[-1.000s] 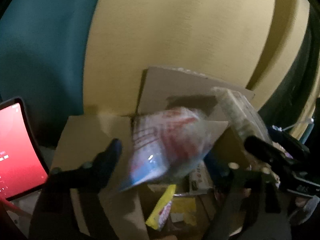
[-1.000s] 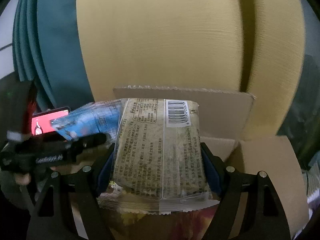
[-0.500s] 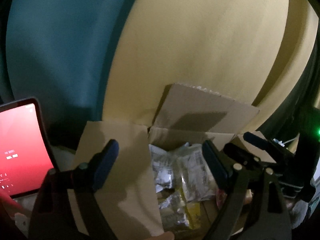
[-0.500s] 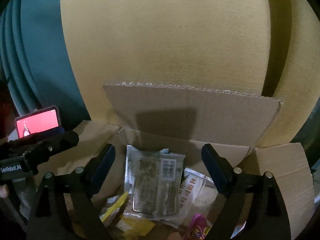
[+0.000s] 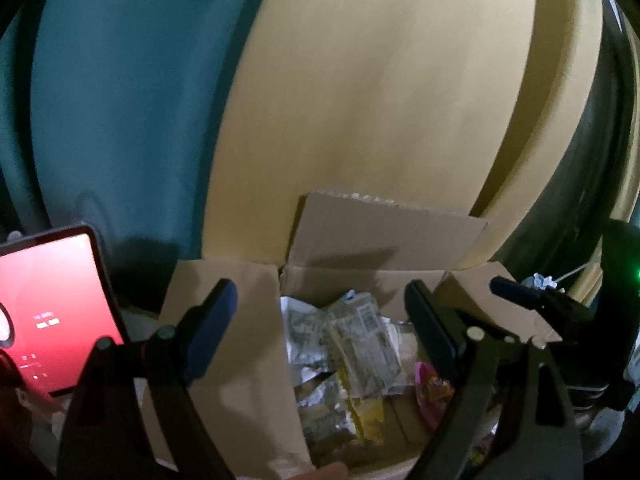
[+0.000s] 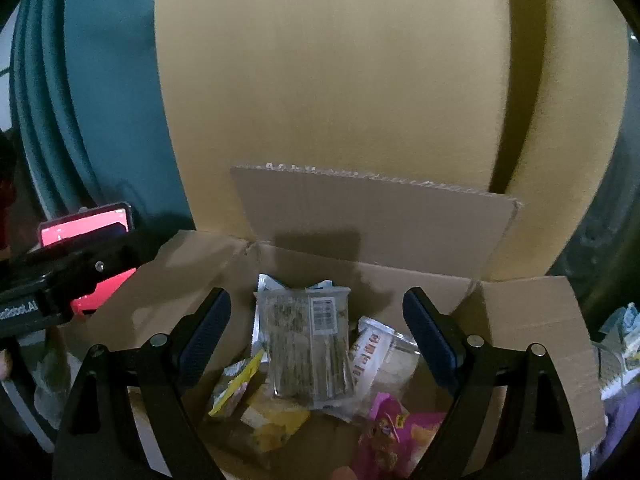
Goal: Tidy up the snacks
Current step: 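Move both tools back from the box to the snack pile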
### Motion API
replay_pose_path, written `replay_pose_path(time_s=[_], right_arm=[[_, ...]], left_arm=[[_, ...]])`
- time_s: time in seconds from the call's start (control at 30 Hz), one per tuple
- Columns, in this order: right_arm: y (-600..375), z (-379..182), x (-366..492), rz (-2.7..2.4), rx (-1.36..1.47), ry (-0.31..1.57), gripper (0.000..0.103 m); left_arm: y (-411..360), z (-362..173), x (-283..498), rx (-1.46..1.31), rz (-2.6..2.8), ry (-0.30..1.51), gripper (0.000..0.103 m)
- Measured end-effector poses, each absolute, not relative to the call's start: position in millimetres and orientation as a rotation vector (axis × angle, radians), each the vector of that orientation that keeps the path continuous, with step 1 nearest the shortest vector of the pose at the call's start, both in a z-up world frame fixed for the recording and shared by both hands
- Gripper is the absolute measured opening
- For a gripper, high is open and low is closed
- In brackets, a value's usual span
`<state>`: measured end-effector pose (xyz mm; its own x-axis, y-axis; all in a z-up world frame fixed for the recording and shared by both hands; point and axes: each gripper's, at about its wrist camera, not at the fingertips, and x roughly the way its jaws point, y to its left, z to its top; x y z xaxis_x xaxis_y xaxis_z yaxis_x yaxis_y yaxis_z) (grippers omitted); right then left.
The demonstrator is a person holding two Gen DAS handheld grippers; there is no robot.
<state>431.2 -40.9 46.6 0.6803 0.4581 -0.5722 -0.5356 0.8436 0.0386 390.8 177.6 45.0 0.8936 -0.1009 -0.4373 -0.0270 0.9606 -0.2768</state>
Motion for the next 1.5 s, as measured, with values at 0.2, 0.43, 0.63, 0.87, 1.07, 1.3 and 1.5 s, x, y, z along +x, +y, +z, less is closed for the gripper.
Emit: replay_pose_path(time_s=[0.2, 0.43, 0.63, 0.87, 1.07, 1.3, 1.5], right_arm=[[-52.2, 61.0, 411.0, 0.555, -0.143, 0.583, 0.090], [-64.2, 73.0, 384.6, 0.555, -0.138, 0.560, 0.090], [-74.5, 80.7, 361.4, 0.553, -0.129, 0.541, 0.090], [-89.3, 90.1, 337.3, 0.546, -0.118, 0.518, 0.090], [-108.8, 94.5, 318.9, 0.530, -0.098, 0.501, 0.090], [-128.8, 91.0, 299.0, 0.516, -0.115, 0.501, 0.090], [-142.2, 82.3, 281.8, 0.503, -0.135, 0.510, 0.090]], left_arm=[[165.3, 53.7, 368.8, -0.264, -0.053, 0.453, 0.087], [152.2, 59.4, 340.3, -0.252, -0.070, 0.446, 0.087], [141.0, 69.4, 314.2, -0.226, -0.078, 0.426, 0.087], [121.3, 81.0, 287.9, -0.181, -0.105, 0.394, 0.087], [108.3, 84.6, 266.3, -0.168, -0.119, 0.377, 0.087], [97.1, 75.0, 241.3, -0.173, -0.127, 0.373, 0.087], [88.4, 68.5, 221.3, -0.171, -0.137, 0.372, 0.087]])
